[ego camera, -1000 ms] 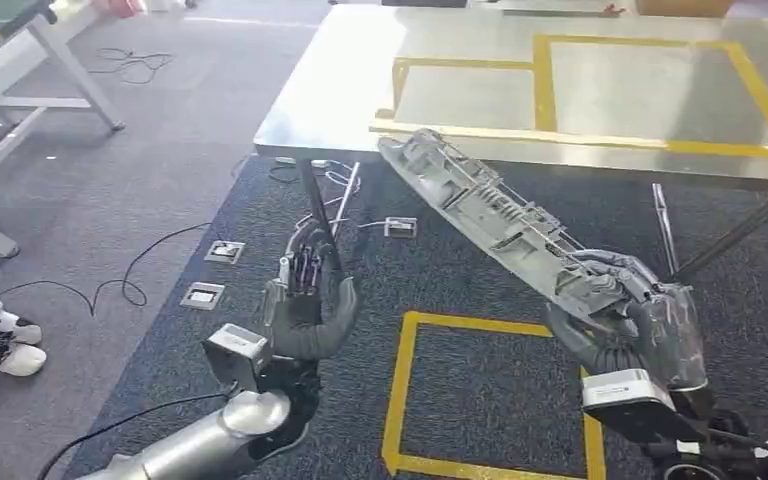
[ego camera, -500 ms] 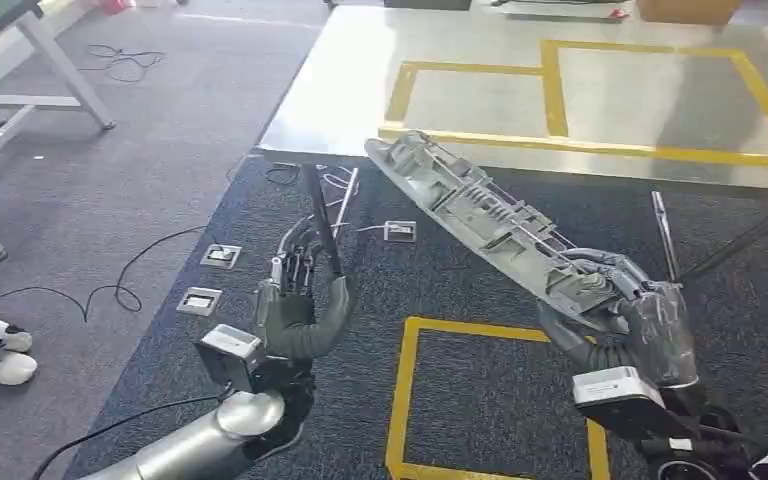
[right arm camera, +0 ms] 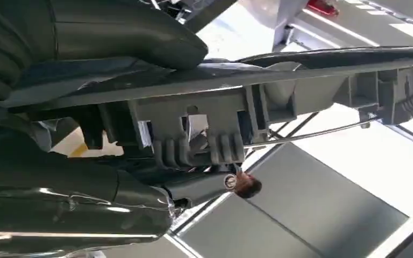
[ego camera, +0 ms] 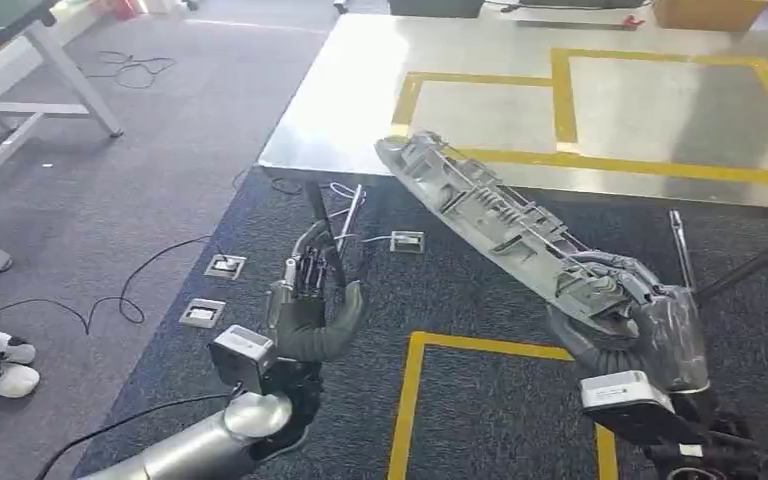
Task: Take the parts from the cabinet and place them on the table.
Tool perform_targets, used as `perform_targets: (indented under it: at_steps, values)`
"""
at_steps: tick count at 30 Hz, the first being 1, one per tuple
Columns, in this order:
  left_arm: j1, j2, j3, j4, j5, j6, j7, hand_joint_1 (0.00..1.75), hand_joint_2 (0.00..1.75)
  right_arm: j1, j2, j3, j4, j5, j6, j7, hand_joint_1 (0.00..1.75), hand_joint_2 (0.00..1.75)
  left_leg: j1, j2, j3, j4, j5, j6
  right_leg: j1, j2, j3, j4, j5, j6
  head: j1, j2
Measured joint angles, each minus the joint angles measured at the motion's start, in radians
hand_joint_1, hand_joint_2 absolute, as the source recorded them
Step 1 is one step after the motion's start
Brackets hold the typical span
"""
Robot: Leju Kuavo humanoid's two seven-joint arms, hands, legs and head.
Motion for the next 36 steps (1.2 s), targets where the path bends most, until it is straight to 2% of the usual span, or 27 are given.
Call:
perform_targets:
  at_steps: [1, 2, 4, 5, 6, 7, 8, 9, 10, 11, 12, 13, 14, 16, 17, 19, 21, 22, 23, 25, 26, 28, 31, 32, 34, 35, 36]
  values:
    - [-0.002, 0.000, 0.000, -0.001, -0.003, 0.000, -0.001, 0.00, 1.75, -0.001, 0.000, 0.000, 0.000, 0.000, 0.001, 0.000, 1.75, 1.75, 0.002, 0.001, -0.029, 0.059, 0.004, -0.007, 0.000, -0.001, 0.016, -0.005, -0.007, -0.005, -0.001, 0.000]
    - [-0.002, 0.000, 0.000, -0.001, -0.003, 0.000, 0.000, 0.00, 1.75, -0.002, 0.000, 0.000, 0.000, -0.001, 0.002, 0.000, 1.75, 1.75, 0.005, 0.001, -0.082, 0.135, -0.008, -0.013, -0.001, -0.001, 0.023, -0.005, -0.015, -0.009, -0.003, 0.000]
    - [0.003, 0.001, 0.000, -0.001, -0.003, 0.000, 0.002, 0.00, 1.75, -0.002, 0.000, 0.002, 0.000, -0.002, 0.002, -0.002, 1.75, 1.75, 0.013, 0.001, -0.189, 0.261, -0.056, -0.022, -0.002, 0.000, 0.042, -0.005, -0.035, -0.008, -0.006, 0.000]
    - [0.004, 0.001, 0.000, -0.001, -0.003, 0.000, 0.002, 0.00, 1.75, -0.002, 0.000, 0.002, 0.000, -0.002, 0.000, -0.002, 1.75, 1.75, 0.017, 0.002, -0.229, 0.288, -0.076, -0.028, -0.003, 0.001, 0.055, -0.005, -0.048, -0.006, -0.007, 0.000]
    - [0.005, 0.002, 0.000, -0.001, -0.003, 0.000, 0.002, 0.00, 1.75, -0.002, 0.000, 0.002, 0.000, -0.003, -0.002, -0.002, 1.75, 1.75, 0.019, 0.002, -0.248, 0.275, -0.074, -0.029, -0.005, 0.002, 0.073, -0.005, -0.061, -0.004, -0.007, 0.000]
    - [0.005, 0.002, 0.000, -0.001, -0.003, 0.000, 0.002, 0.00, 1.75, -0.002, 0.000, 0.002, 0.000, -0.002, -0.002, -0.001, 1.75, 1.75, 0.019, 0.003, -0.247, 0.226, -0.050, -0.029, -0.008, 0.003, 0.094, -0.006, -0.077, -0.001, -0.007, 0.000]
    - [0.006, 0.002, 0.000, -0.001, -0.003, 0.000, 0.002, 0.00, 1.75, -0.002, 0.000, 0.001, 0.000, -0.002, -0.002, -0.001, 1.75, 1.75, 0.020, 0.003, -0.234, 0.152, 0.001, -0.028, -0.011, 0.003, 0.117, -0.006, -0.094, 0.003, -0.008, 0.000]
    - [0.006, 0.003, 0.000, -0.001, -0.003, 0.000, 0.002, 0.00, 1.75, -0.002, 0.000, 0.001, 0.000, -0.002, -0.002, -0.001, 1.75, 1.75, 0.020, 0.005, -0.218, 0.070, 0.080, -0.024, -0.013, 0.003, 0.138, -0.007, -0.112, 0.007, -0.009, 0.000]
    - [0.007, 0.004, 0.000, 0.000, -0.003, 0.000, 0.002, 0.00, 1.75, -0.001, 0.000, 0.002, 0.001, -0.002, -0.003, -0.001, 1.75, 1.75, 0.019, 0.011, -0.209, 0.000, 0.189, -0.019, -0.013, 0.001, 0.132, -0.010, -0.127, 0.013, -0.011, 0.000]
    - [0.008, 0.006, 0.000, 0.000, -0.003, 0.000, 0.002, 0.00, 1.75, -0.003, 0.000, 0.003, 0.003, -0.002, -0.006, -0.002, 1.75, 1.75, 0.015, 0.014, -0.219, -0.021, 0.173, -0.016, -0.010, 0.008, 0.164, -0.002, -0.144, 0.019, -0.010, 0.000]
    - [0.013, 0.006, 0.000, 0.000, -0.002, 0.000, 0.003, 0.00, 1.75, -0.003, 0.000, 0.002, 0.002, 0.001, -0.015, -0.002, 1.75, 1.75, 0.011, 0.015, -0.206, -0.008, 0.162, -0.009, -0.007, 0.005, 0.163, -0.019, -0.161, 0.028, -0.009, 0.000]
    - [0.014, 0.006, 0.000, -0.002, -0.004, 0.000, 0.002, 0.00, 1.75, -0.002, 0.000, -0.001, 0.001, 0.005, -0.020, -0.002, 1.75, 1.75, 0.012, 0.004, -0.190, -0.016, 0.150, 0.002, -0.006, 0.007, 0.205, -0.011, -0.144, 0.038, -0.009, 0.000]
    - [0.007, 0.005, 0.000, -0.002, -0.003, 0.000, 0.002, 0.00, 1.75, -0.004, 0.000, -0.003, 0.001, 0.004, -0.027, -0.001, 1.75, 1.75, 0.015, 0.008, -0.172, -0.024, 0.134, 0.009, -0.007, 0.007, 0.200, 0.008, -0.128, 0.044, -0.007, 0.000]
    - [0.006, 0.005, 0.000, -0.003, -0.003, 0.000, 0.001, 0.00, 1.75, -0.008, 0.000, -0.007, 0.002, -0.002, -0.030, 0.002, 1.75, 1.75, 0.017, 0.005, -0.122, -0.032, 0.126, 0.023, -0.012, 0.003, 0.186, 0.069, -0.132, 0.050, -0.003, 0.000]
    - [0.006, 0.005, 0.000, -0.003, -0.003, -0.002, 0.001, 0.00, 1.75, -0.011, 0.000, -0.008, 0.002, -0.007, -0.030, 0.002, 1.75, 1.75, 0.016, 0.005, -0.103, -0.034, 0.115, 0.027, -0.012, 0.003, 0.143, 0.142, -0.139, 0.051, -0.001, 0.000]
    - [0.006, 0.005, 0.000, -0.003, -0.002, -0.003, 0.001, 0.00, 1.75, -0.012, 0.000, -0.013, 0.002, -0.013, -0.031, 0.002, 1.75, 1.75, 0.016, 0.004, -0.070, -0.042, 0.095, 0.031, -0.009, 0.003, 0.039, 0.268, -0.222, 0.058, 0.002, 0.000]
    - [0.007, 0.005, 0.000, -0.003, 0.000, -0.006, 0.000, 0.00, 1.75, -0.012, 0.000, -0.020, 0.002, -0.018, -0.033, 0.000, 1.75, 1.75, 0.017, -0.002, -0.045, -0.043, 0.071, 0.032, -0.011, 0.003, -0.027, 0.282, -0.307, 0.056, 0.003, 0.000]
    - [0.007, 0.004, 0.000, -0.003, 0.000, -0.007, 0.000, 0.00, 1.75, -0.012, 0.000, -0.021, 0.002, -0.018, -0.034, 0.000, 1.75, 1.75, 0.018, -0.004, -0.031, -0.043, 0.059, 0.030, -0.012, 0.002, -0.043, 0.246, -0.294, 0.058, 0.002, 0.000]
    - [0.007, 0.003, 0.000, -0.003, 0.000, -0.007, 0.000, 0.00, 1.75, -0.012, -0.001, -0.022, 0.002, -0.019, -0.034, 0.000, 1.75, 1.75, 0.019, -0.005, -0.013, -0.043, 0.046, 0.028, -0.014, 0.002, -0.044, 0.184, -0.234, 0.060, 0.002, 0.000]
    - [0.007, 0.001, 0.000, -0.002, 0.001, -0.007, -0.001, 0.00, 1.75, -0.012, -0.001, -0.023, 0.003, -0.020, -0.034, -0.002, 1.75, 1.75, 0.018, -0.005, 0.011, -0.045, 0.021, 0.018, -0.015, 0.000, -0.039, 0.037, -0.010, 0.059, 0.007, 0.000]
    - [0.007, 0.001, 0.000, -0.001, 0.002, -0.007, -0.001, 0.00, 1.75, -0.010, -0.002, -0.024, 0.005, -0.020, -0.035, -0.003, 1.75, 1.75, 0.014, -0.009, 0.024, -0.029, 0.008, 0.013, -0.013, -0.005, -0.055, 0.011, 0.013, 0.048, 0.009, 0.000]
    - [0.006, 0.000, 0.000, 0.000, 0.003, -0.008, -0.003, 0.00, 1.75, -0.008, -0.002, -0.025, 0.006, -0.021, -0.036, -0.005, 1.75, 1.75, 0.008, -0.010, 0.030, -0.034, -0.001, -0.003, -0.011, -0.003, -0.040, 0.020, 0.011, 0.027, 0.011, 0.000]
    - [0.002, 0.000, 0.000, 0.000, 0.000, -0.008, -0.004, 0.00, 1.75, -0.014, -0.002, -0.028, 0.006, -0.021, -0.036, -0.004, 1.75, 1.75, 0.015, -0.005, 0.019, -0.001, -0.015, -0.015, -0.013, 0.002, -0.024, 0.015, 0.011, 0.012, 0.006, 0.000]
    - [0.000, 0.000, 0.000, 0.000, 0.000, -0.008, -0.004, 0.00, 1.75, -0.014, -0.002, -0.028, 0.006, -0.021, -0.036, -0.004, 1.75, 1.75, 0.015, -0.001, -0.015, 0.055, -0.037, -0.019, -0.013, 0.003, -0.022, 0.014, 0.009, 0.008, 0.005, 0.000]
    - [0.001, 0.000, 0.000, 0.000, 0.001, -0.008, -0.004, 0.00, 1.75, -0.014, -0.002, -0.028, 0.006, -0.021, -0.036, -0.004, 1.75, 1.75, 0.015, 0.000, -0.124, 0.221, -0.104, -0.025, -0.010, 0.003, -0.022, 0.014, 0.002, 0.000, 0.002, 0.000]
    - [0.002, 0.001, 0.000, 0.000, 0.001, -0.008, -0.004, 0.00, 1.75, -0.014, -0.002, -0.028, 0.006, -0.021, -0.036, -0.004, 1.75, 1.75, 0.016, 0.000, -0.171, 0.280, -0.124, -0.026, -0.009, 0.003, -0.021, 0.014, -0.002, -0.003, 0.000, 0.000]
    - [0.002, 0.001, 0.000, 0.000, 0.001, -0.008, -0.004, 0.00, 1.75, -0.014, -0.002, -0.028, 0.007, -0.021, -0.036, -0.004, 1.75, 1.75, 0.015, 0.000, -0.201, 0.301, -0.119, -0.025, -0.007, 0.003, -0.018, 0.014, -0.006, -0.004, 0.000, 0.000]
